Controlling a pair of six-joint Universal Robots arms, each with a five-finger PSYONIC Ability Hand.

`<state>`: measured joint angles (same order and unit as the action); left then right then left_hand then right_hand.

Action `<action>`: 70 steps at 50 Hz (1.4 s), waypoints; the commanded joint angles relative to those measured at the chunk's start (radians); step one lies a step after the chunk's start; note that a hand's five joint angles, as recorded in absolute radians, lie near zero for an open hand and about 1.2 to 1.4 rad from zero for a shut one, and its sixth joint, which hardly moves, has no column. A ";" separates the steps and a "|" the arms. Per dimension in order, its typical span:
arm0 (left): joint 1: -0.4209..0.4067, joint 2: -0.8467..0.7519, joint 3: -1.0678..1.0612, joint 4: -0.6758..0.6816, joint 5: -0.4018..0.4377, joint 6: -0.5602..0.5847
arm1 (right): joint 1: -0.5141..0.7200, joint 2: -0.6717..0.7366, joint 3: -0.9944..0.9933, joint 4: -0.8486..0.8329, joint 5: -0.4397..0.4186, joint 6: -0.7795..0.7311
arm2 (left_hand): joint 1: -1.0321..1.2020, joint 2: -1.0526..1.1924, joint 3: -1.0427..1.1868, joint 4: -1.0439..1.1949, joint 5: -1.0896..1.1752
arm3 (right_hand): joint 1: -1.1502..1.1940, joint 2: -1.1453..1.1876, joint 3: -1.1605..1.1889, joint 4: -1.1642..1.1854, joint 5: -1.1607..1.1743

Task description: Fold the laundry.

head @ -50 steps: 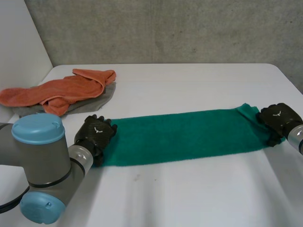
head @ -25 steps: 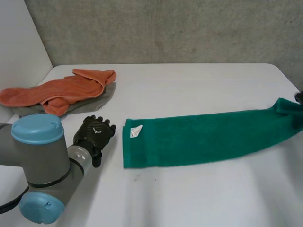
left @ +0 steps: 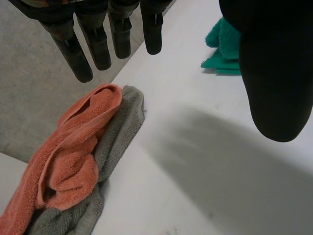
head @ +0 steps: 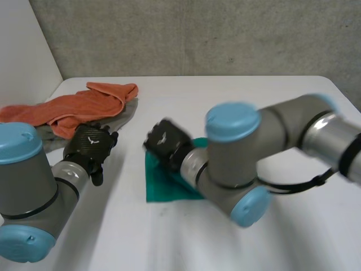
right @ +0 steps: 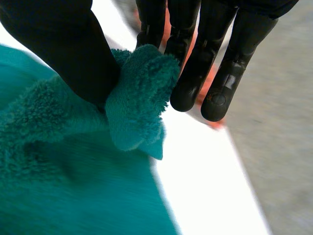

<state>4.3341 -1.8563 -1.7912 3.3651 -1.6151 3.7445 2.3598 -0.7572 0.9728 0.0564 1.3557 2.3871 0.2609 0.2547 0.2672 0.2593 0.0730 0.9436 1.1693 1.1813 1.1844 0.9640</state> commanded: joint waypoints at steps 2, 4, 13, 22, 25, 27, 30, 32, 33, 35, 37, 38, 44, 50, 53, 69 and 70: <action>-0.013 -0.009 0.035 0.008 0.000 -0.005 | 0.022 0.026 0.000 0.031 -0.021 0.010 | -0.033 -0.027 -0.039 -0.031 -0.019 | -0.382 -0.608 -0.619 -0.623 -0.577; -0.022 -0.009 0.065 0.010 -0.002 -0.023 | 0.013 -0.023 0.009 0.033 -0.015 0.052 | -0.033 -0.027 -0.039 -0.031 -0.019 | -0.649 -0.875 -0.887 -0.890 -0.844; -0.134 -0.018 0.197 0.010 0.003 -0.215 | -0.189 -0.235 0.176 0.034 0.043 0.371 | -0.018 -0.012 -0.024 -0.016 -0.005 | -0.769 -0.995 -1.007 -1.010 -0.964; -0.263 -0.229 0.384 0.008 0.014 -0.307 | -0.315 -0.317 0.467 0.002 0.039 0.393 | -0.006 0.000 -0.013 -0.005 0.007 | -0.769 -0.995 -1.007 -1.010 -0.964; -0.277 -0.296 0.435 -0.001 0.012 -0.307 | -0.349 -0.317 0.535 -0.050 0.042 0.348 | -0.003 0.003 -0.010 -0.002 0.010 | -0.715 -0.941 -0.953 -0.956 -0.910; -0.283 -0.349 0.470 -0.003 0.011 -0.305 | -0.359 -0.318 0.559 -0.075 0.043 0.328 | -0.003 0.003 -0.010 -0.002 0.010 | -0.653 -0.879 -0.891 -0.894 -0.848; -0.281 -0.402 0.499 -0.003 0.004 -0.304 | -0.367 -0.309 0.598 -0.122 0.046 0.279 | 0.003 0.009 -0.004 0.004 0.016 | -0.521 -0.747 -0.759 -0.762 -0.716; -0.280 -0.420 0.510 -0.003 -0.003 -0.299 | -0.369 -0.303 0.612 -0.145 0.046 0.256 | 0.014 0.020 0.008 0.016 0.028 | -0.468 -0.694 -0.706 -0.709 -0.663; -0.277 -0.432 0.515 -0.003 -0.006 -0.292 | -0.369 -0.294 0.621 -0.162 0.046 0.238 | 0.023 0.029 0.017 0.025 0.036 | -0.427 -0.653 -0.665 -0.668 -0.622; -0.275 -0.439 0.515 -0.004 -0.017 -0.279 | -0.370 -0.283 0.629 -0.176 0.048 0.219 | 0.038 0.044 0.031 0.039 0.051 | -0.380 -0.606 -0.618 -0.621 -0.575; -0.272 -0.437 0.507 -0.004 -0.055 -0.250 | -0.378 -0.275 0.632 -0.185 0.048 0.201 | 0.047 0.053 0.040 0.048 0.060 | -0.324 -0.550 -0.562 -0.565 -0.519; -0.271 -0.439 0.507 -0.004 -0.074 -0.236 | -0.379 -0.275 0.633 -0.187 0.048 0.196 | 0.047 0.053 0.040 0.048 0.060 | -0.318 -0.544 -0.556 -0.559 -0.513; -0.258 -0.434 0.469 -0.001 -0.232 -0.076 | -0.389 -0.277 0.635 -0.213 0.077 0.182 | 0.029 0.035 0.023 0.031 0.042 | -0.216 -0.442 -0.453 -0.457 -0.411; -0.266 -0.413 0.412 -0.003 -0.240 -0.043 | -0.398 -0.277 0.644 -0.225 0.085 0.181 | -0.009 -0.003 -0.015 -0.008 0.004 | 0.147 -0.079 -0.091 -0.094 -0.048; -0.277 -0.382 0.389 -0.004 -0.233 -0.045 | -0.398 -0.278 0.655 -0.224 0.088 0.167 | -0.021 -0.015 -0.027 -0.019 -0.008 | 0.451 0.226 0.214 0.211 0.256; -0.237 -0.071 0.201 -0.006 -0.194 -0.158 | -0.416 -0.432 0.624 -0.184 0.120 -0.150 | -0.056 -0.050 -0.062 -0.055 -0.043 | 0.453 0.227 0.215 0.212 0.258; -0.216 -0.052 0.194 -0.006 -0.186 -0.160 | -0.392 -0.432 0.601 -0.182 0.121 -0.151 | -0.056 -0.050 -0.062 -0.055 -0.043 | 0.453 0.227 0.215 0.212 0.258</action>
<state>4.0699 -1.9908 -1.5570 3.3598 -1.8305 3.6125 1.9143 -1.1529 1.6676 -0.1339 1.4563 2.3255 0.2328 0.2296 0.2384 0.2306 0.0512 0.9294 1.1747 1.1814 1.1893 0.9777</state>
